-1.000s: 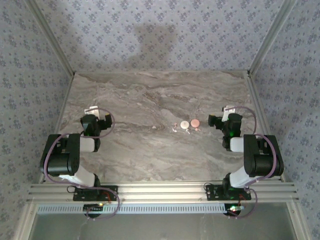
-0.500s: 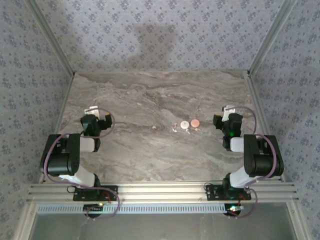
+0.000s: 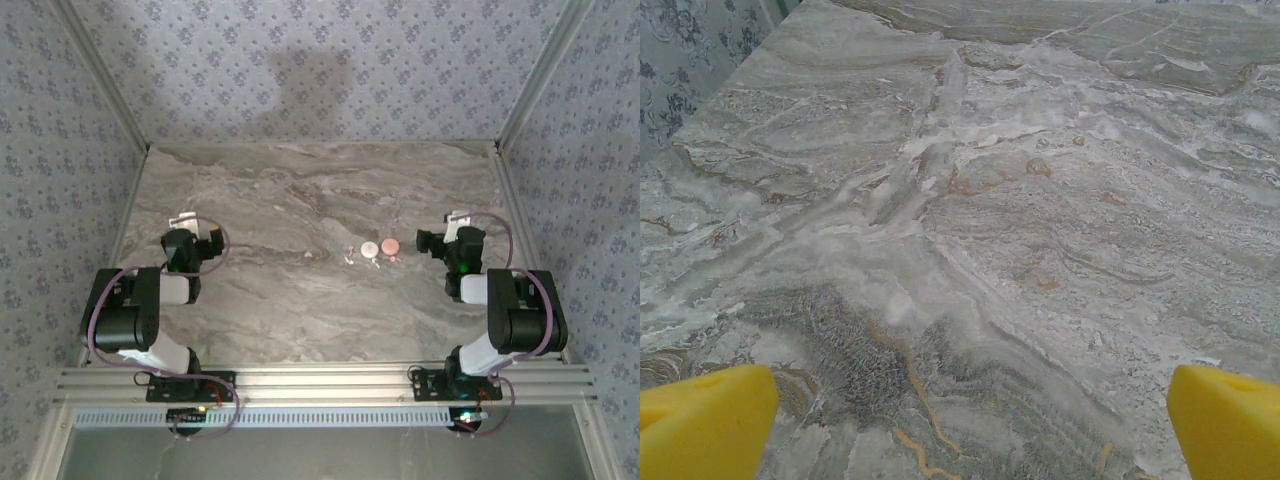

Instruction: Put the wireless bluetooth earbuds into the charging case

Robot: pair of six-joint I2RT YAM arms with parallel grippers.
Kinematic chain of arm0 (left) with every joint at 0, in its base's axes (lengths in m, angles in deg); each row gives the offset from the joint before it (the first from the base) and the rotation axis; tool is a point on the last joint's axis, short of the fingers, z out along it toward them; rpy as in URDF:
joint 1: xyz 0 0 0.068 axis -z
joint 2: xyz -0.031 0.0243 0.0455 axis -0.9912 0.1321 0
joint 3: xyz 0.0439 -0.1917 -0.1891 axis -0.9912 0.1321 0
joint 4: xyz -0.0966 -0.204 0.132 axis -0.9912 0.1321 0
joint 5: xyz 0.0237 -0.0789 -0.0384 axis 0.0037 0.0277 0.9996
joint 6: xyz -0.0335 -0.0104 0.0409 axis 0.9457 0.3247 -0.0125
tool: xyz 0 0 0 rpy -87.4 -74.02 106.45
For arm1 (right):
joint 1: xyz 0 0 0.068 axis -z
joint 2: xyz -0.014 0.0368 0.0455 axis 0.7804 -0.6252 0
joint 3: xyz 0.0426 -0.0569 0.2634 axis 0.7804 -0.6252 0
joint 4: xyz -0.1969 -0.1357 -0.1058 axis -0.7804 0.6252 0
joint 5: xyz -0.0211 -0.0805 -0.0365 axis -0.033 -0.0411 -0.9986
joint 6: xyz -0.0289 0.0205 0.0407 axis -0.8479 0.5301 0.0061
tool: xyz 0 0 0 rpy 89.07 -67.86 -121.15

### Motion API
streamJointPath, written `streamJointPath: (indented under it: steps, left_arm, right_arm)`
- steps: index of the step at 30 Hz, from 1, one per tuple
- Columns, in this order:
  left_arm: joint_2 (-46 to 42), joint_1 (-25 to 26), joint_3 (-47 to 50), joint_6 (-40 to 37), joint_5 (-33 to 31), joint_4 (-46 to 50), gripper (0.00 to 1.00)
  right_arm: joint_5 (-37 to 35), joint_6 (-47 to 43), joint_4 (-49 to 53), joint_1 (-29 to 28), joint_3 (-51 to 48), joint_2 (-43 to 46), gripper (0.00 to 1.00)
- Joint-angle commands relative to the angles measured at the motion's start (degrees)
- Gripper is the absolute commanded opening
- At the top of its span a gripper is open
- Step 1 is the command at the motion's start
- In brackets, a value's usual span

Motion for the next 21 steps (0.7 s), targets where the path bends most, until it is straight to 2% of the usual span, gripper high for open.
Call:
streamJointPath:
  steps: [1, 13, 16, 21]
  left_arm:
    - [-0.6, -0.1, -1.3, -0.2, 0.6, -0.6, 1.0]
    - [-0.6, -0.1, -1.4, -0.3, 0.6, -0.6, 1.0]
    - [-0.5, -0.1, -2.1, -1.5, 4.4, 0.7, 1.0]
    - [-2.0, 0.2, -3.0, -2.6, 5.1, 3.2, 0.99]
  right_arm:
    - [-0.6, -0.3, -0.8, -0.1, 0.8, -0.1, 1.0]
    - [-0.7, -0.1, 0.2, 0.0, 1.1, 0.6, 1.0]
    - [-0.9, 0.0, 11.5, -0.2, 5.3, 5.2, 1.0]
    - [-1.9, 8.4, 44.8, -0.4, 19.1, 13.0, 1.0]
